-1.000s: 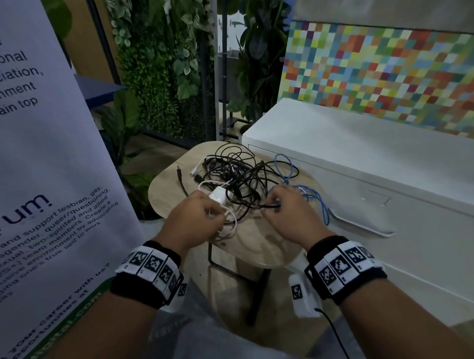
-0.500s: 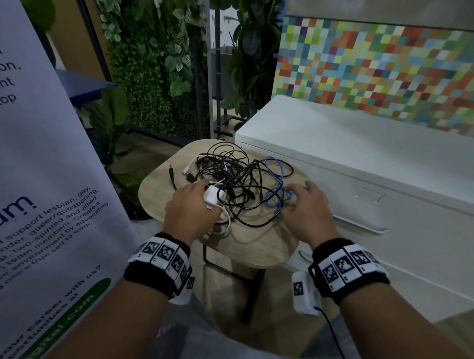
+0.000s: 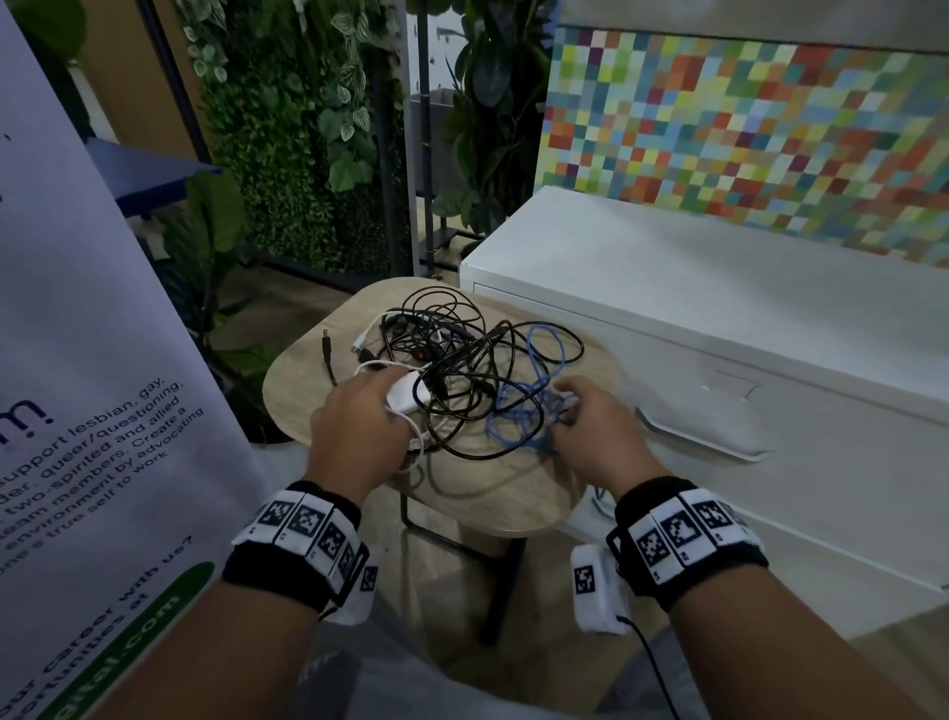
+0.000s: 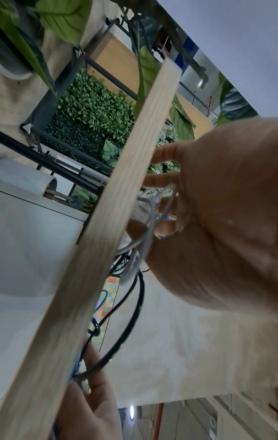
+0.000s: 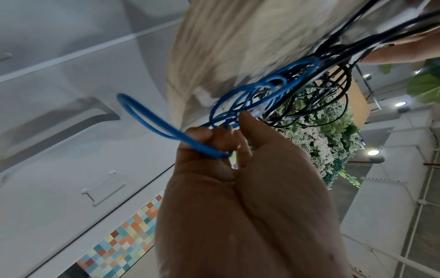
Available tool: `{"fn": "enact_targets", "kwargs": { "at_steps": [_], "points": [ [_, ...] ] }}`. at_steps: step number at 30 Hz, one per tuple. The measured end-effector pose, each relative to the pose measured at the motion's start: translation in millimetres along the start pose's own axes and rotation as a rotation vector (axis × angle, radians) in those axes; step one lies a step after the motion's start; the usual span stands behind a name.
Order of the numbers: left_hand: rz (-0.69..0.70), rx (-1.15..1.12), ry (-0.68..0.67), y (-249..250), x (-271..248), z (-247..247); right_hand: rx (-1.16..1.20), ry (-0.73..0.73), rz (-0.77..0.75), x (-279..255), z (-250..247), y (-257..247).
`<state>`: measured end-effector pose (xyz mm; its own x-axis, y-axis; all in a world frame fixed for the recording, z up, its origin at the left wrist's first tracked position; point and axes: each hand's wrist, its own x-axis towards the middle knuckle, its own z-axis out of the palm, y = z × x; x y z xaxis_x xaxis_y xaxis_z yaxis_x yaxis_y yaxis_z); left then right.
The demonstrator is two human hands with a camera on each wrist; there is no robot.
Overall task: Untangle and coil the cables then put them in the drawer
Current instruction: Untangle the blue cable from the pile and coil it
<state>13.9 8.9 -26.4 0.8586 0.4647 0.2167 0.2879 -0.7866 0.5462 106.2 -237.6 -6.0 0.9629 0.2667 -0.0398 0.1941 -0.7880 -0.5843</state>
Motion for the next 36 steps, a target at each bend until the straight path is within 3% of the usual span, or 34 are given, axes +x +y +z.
{"fn": "enact_targets", "kwargs": {
  "at_steps": [6,9,11,13,15,21,26,36],
  "points": [
    [0.009,-0.113,0.007,9,4,-2,-0.113,-0.042,0.04,3,-3,2],
    [0.058,-0.018,0.072,32,-2,-2,-0.101,-0.006,0.032,4,-2,4],
    [0.166,0.042,0.075,54,-10,1,-0.07,0.026,0.016,4,-3,4],
    [0.325,0.051,-0.052,75,-17,7,-0.029,0.056,-0.003,2,-6,0],
    [0.393,0.083,-0.217,89,-18,16,-0.003,0.072,-0.036,0,-10,-3],
    [0.307,0.157,-0.371,106,-9,21,-0.003,0.08,-0.095,-6,-22,2],
    [0.286,0.217,-0.179,102,-5,25,-0.051,0.069,-0.126,-10,-26,2],
    [0.082,-0.258,0.007,90,16,10,-0.001,0.013,0.055,-12,-36,24]
  ]
}}
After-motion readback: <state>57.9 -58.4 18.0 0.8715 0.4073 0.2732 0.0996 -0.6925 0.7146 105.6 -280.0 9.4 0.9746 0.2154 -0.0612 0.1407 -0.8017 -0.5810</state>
